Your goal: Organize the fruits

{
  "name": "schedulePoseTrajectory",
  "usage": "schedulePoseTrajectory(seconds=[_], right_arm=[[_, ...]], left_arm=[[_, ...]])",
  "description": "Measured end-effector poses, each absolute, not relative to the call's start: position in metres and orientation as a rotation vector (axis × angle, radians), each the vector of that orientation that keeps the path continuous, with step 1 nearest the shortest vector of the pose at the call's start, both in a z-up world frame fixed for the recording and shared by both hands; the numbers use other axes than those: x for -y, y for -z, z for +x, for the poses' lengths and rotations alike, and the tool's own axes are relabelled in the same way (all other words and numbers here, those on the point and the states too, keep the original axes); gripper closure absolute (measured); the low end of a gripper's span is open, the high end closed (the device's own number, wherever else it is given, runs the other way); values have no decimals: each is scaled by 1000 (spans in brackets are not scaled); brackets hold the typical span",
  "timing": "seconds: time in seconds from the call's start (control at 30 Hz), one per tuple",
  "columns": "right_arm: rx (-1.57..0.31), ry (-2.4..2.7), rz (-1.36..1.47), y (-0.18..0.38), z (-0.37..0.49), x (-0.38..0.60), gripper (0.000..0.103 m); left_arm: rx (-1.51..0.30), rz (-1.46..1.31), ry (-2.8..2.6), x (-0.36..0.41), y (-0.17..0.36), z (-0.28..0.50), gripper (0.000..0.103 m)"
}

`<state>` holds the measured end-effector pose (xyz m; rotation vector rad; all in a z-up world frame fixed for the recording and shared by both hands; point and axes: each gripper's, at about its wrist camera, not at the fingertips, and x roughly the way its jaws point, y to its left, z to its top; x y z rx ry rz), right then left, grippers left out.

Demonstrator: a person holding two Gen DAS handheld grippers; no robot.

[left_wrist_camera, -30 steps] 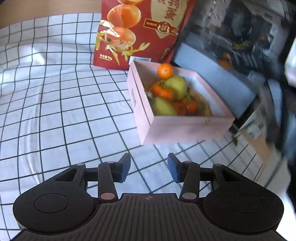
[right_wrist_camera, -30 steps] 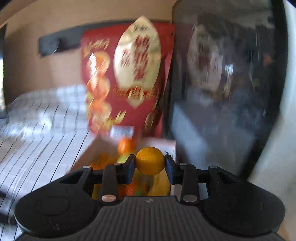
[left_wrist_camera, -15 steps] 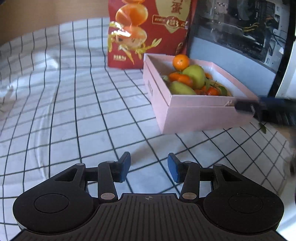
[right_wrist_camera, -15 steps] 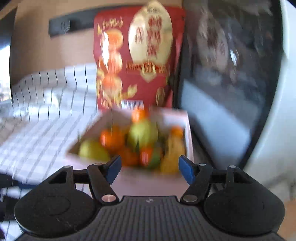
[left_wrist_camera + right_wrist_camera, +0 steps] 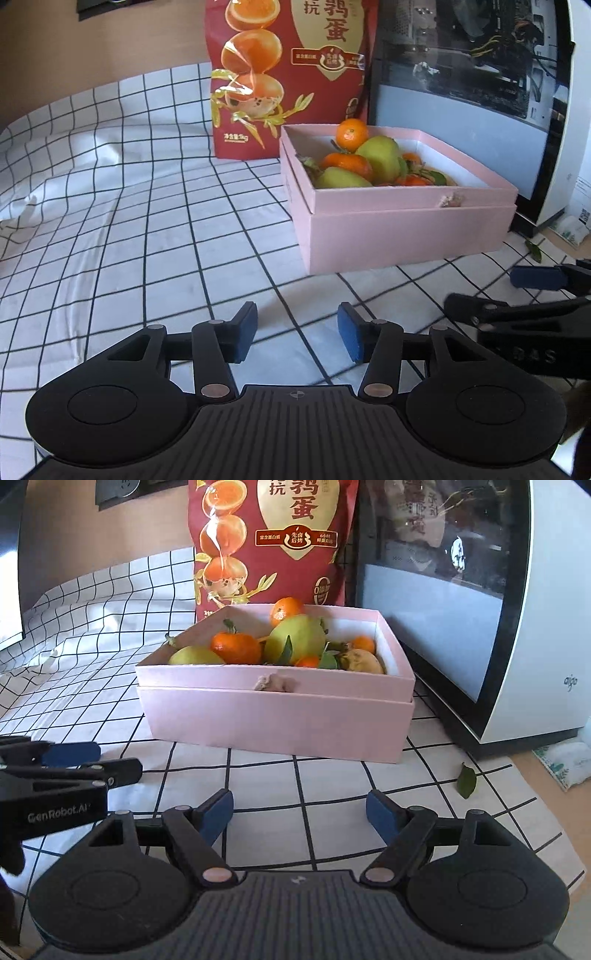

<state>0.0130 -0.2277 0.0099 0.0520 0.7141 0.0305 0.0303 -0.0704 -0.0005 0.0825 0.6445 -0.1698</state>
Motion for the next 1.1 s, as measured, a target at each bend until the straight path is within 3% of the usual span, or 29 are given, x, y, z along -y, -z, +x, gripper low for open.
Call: schedulePoseTrajectory(seconds=[0.17, 1.1], right_arm=[[-679, 5, 57, -4, 7, 232, 18], [-673, -1, 50, -4, 6, 230, 16]], left_arm=[[-635, 99, 177, 75, 0, 23, 52], [-635, 87, 194, 75, 1, 25, 52]])
